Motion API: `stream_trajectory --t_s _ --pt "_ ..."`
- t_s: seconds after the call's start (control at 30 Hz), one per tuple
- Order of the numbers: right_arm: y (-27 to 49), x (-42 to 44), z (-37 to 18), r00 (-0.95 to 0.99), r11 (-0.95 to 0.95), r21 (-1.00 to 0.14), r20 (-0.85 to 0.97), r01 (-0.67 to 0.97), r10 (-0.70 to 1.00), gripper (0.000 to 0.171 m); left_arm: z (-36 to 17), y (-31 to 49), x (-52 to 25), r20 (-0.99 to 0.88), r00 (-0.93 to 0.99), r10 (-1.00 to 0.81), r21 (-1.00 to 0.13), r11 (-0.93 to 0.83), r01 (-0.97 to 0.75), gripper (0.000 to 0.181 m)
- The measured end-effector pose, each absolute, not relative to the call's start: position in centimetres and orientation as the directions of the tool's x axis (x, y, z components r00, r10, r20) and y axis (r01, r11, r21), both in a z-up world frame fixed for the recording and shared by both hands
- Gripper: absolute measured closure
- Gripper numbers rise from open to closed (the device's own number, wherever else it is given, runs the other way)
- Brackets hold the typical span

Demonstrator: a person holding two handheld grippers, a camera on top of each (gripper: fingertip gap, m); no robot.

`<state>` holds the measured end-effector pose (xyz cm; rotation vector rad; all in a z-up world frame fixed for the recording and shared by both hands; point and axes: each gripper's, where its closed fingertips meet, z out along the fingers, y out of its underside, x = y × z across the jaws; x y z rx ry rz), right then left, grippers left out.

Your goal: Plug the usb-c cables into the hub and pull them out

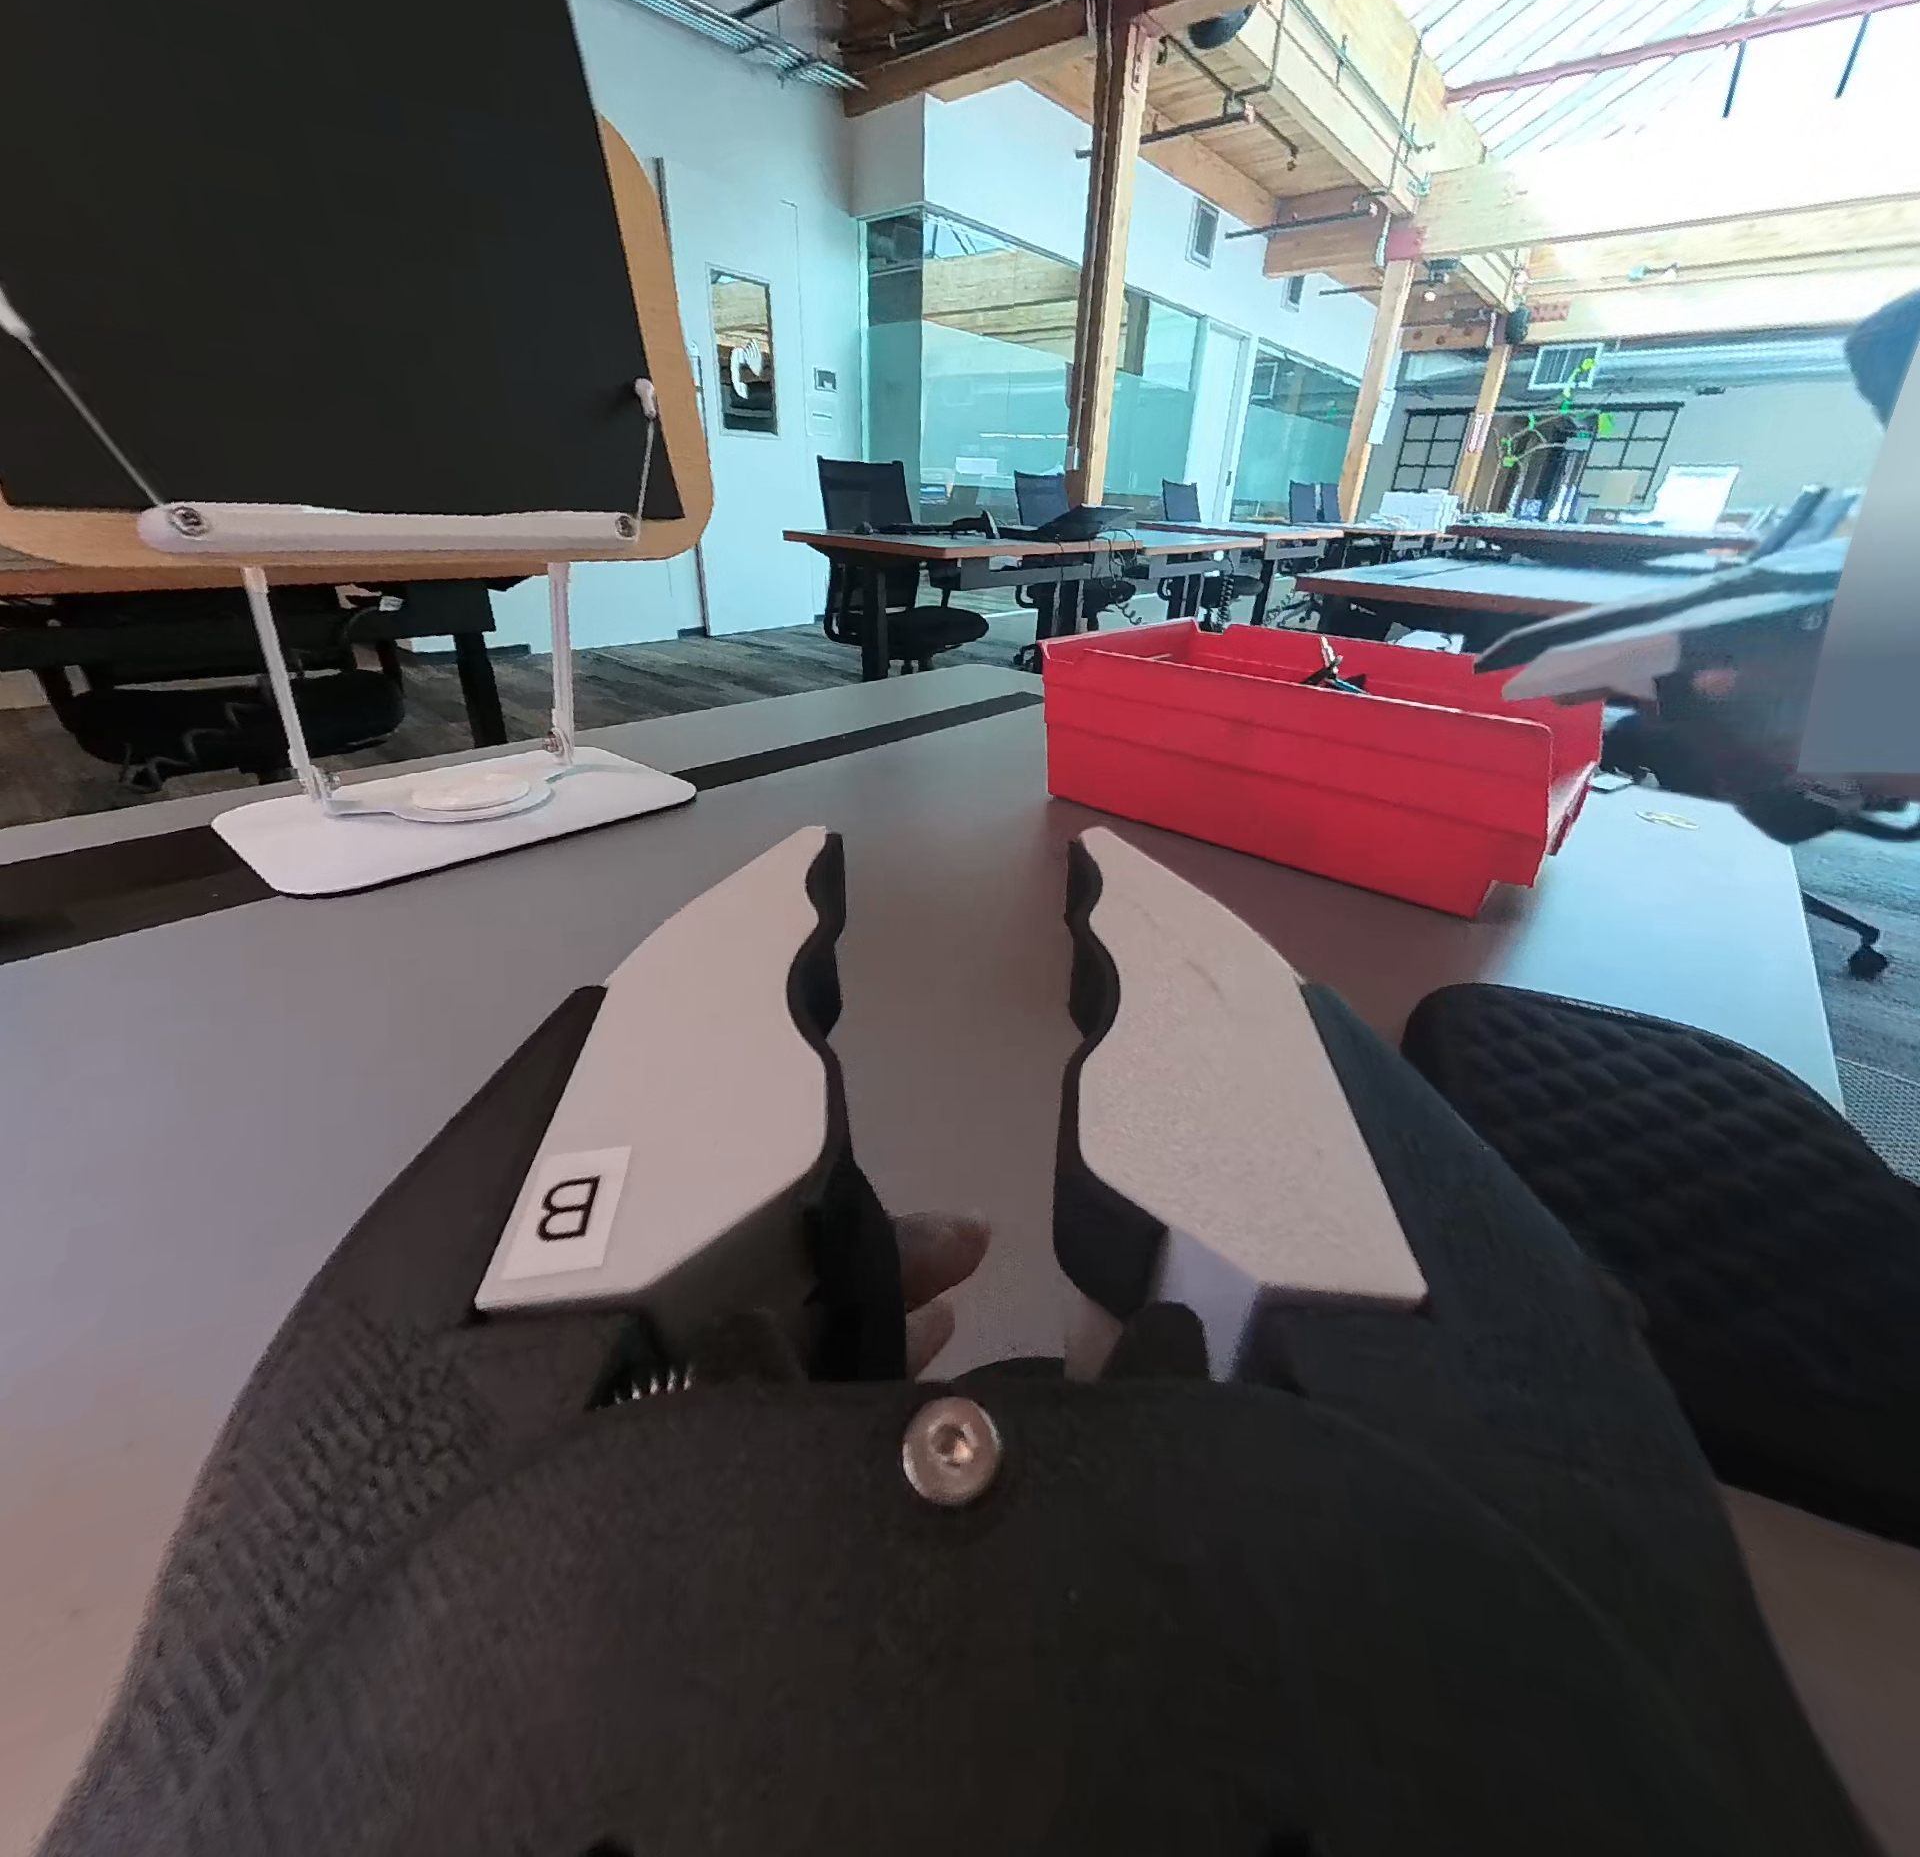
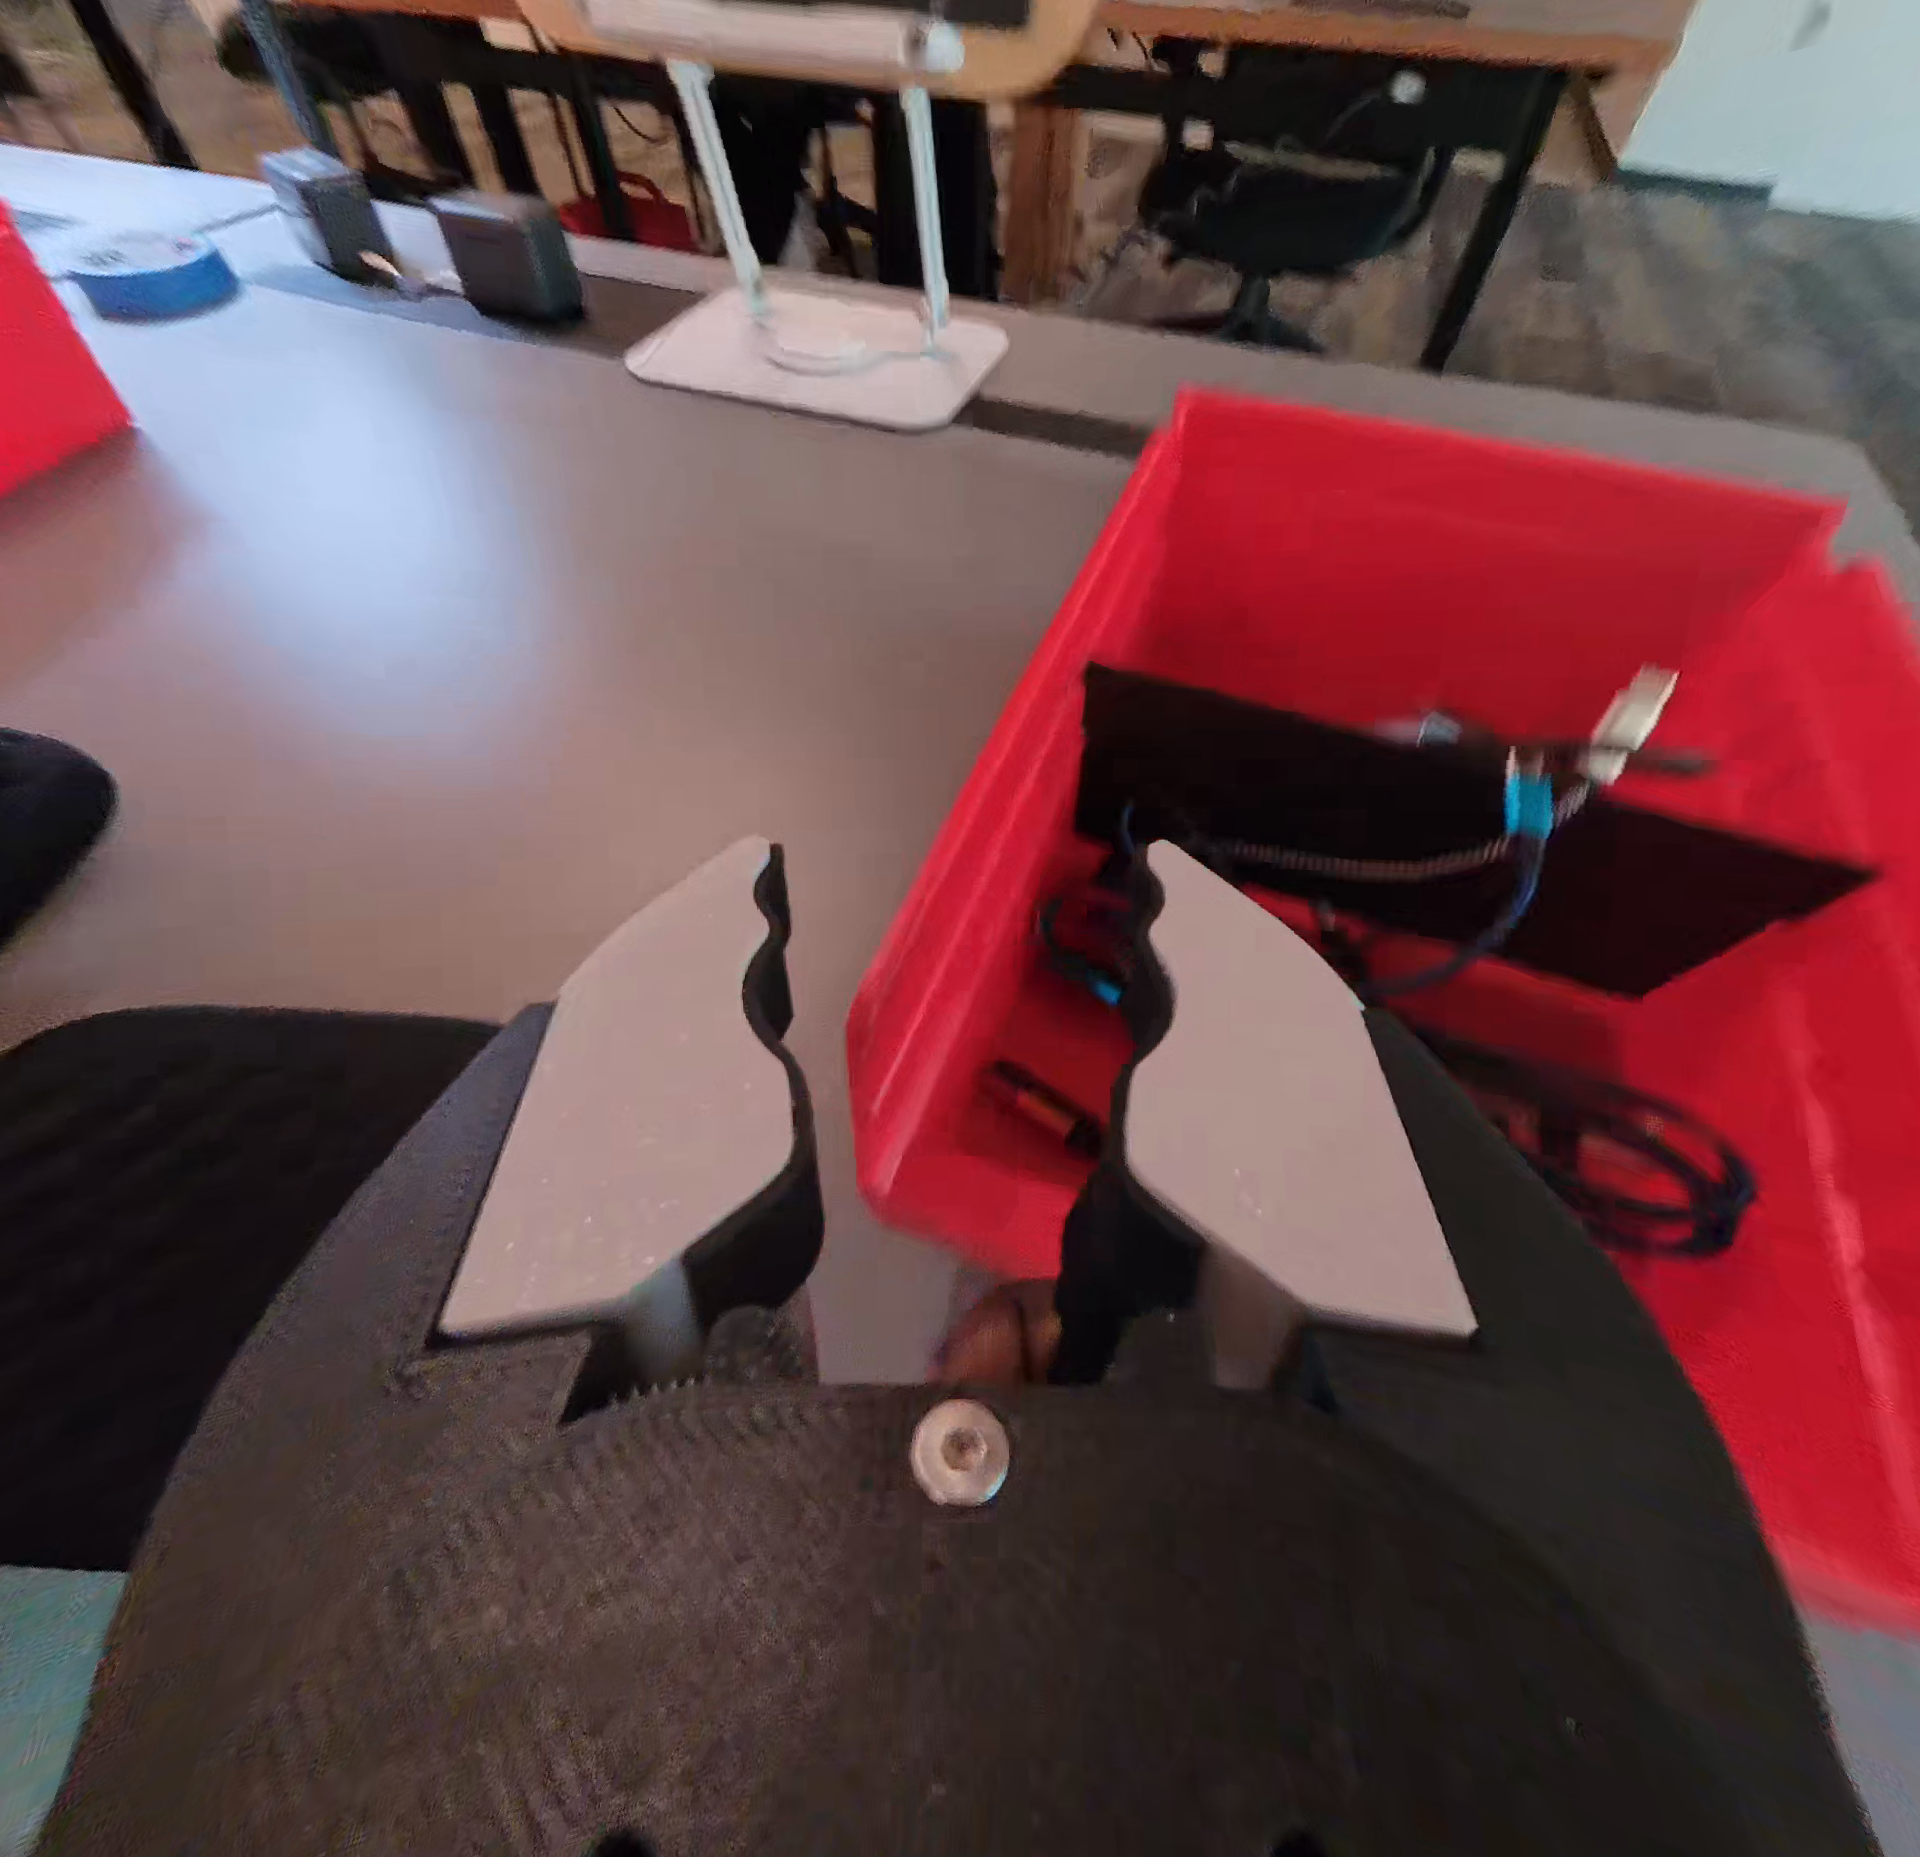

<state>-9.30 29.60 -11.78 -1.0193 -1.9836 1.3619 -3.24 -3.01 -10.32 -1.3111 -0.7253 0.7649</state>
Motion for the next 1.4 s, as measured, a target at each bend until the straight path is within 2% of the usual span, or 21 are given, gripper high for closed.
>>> stream_trajectory --t_s 0.1,0.13,0.17,0.2,0.33,0.6,0.67,0.73,0.87,0.97,1.07,1.27,1.4 --pt "30.1 -9.1 -16.2 -0.494 0.301 -0.871 0.080 0.387 0.866 0.112 -10.7 -2.5 -3.3 0.006 0.572 0.820 -0.996 0.056 -0.069 0.139" --pt "29.9 -9.4 -16.8 -0.483 0.333 -0.863 0.121 0.381 0.867 0.128 -10.7 -2.4 -3.3 -0.002 0.570 0.821 -0.996 0.047 -0.071 0.140" --pt "28.7 -9.5 -16.5 -0.510 0.336 -0.883 0.133 0.328 0.850 0.157 -10.7 -2.3 -3.2 -0.010 0.571 0.821 -0.997 0.039 -0.074 0.140" --pt "28.2 -10.0 -16.3 -0.481 0.342 -0.890 0.169 0.300 0.861 0.159 -10.8 -2.3 -3.2 -0.015 0.571 0.820 -0.997 0.034 -0.075 0.140" --pt "25.8 -11.1 -16.7 -0.424 0.585 -0.770 0.454 0.257 0.784 0.158 -10.9 -2.0 -3.2 -0.033 0.572 0.819 -0.997 0.011 -0.074 0.140" --pt "16.1 -11.9 -16.8 -0.470 0.600 -0.752 0.440 0.273 0.765 0.150 -11.2 -0.3 -2.3 -0.178 0.599 0.780 -0.983 -0.119 -0.138 0.140" --pt "13.1 -12.1 -16.8 -0.492 0.605 -0.748 0.432 0.274 0.756 0.149 -10.4 -0.1 -1.6 -0.241 0.594 0.768 -0.967 -0.137 -0.216 0.140" --pt "9.8 -12.1 -16.8 -0.526 0.635 -0.729 0.447 0.254 0.724 0.148 -8.1 -0.3 -0.4 -0.306 0.553 0.775 -0.926 -0.107 -0.362 0.141" --pt "2.8 -11.7 -16.9 -0.598 0.669 -0.722 0.461 0.178 0.656 0.147 -3.5 -2.1 3.2 -0.299 0.495 0.816 -0.787 0.083 -0.611 0.151" --pt "-2.0 -10.7 -16.8 -0.665 0.654 -0.748 0.430 0.117 0.611 0.147 -2.4 -4.1 4.3 -0.240 0.458 0.856 -0.739 0.145 -0.658 0.154" --pt "-7.2 -9.4 -16.6 -0.744 0.559 -0.827 0.334 0.063 0.578 0.146 -1.7 -5.3 5.0 -0.203 0.422 0.883 -0.701 0.169 -0.693 0.157" --pt "-15.7 -6.1 -16.2 -0.878 0.374 -0.922 0.097 0.098 0.469 0.145 -2.1 -5.5 4.9 -0.178 0.440 0.880 -0.726 0.184 -0.662 0.157" --pt "-19.1 -3.5 -15.9 -0.939 0.361 -0.931 0.077 0.053 0.336 0.142 -1.0 -7.1 5.7 -0.161 0.447 0.880 -0.737 0.195 -0.648 0.156"
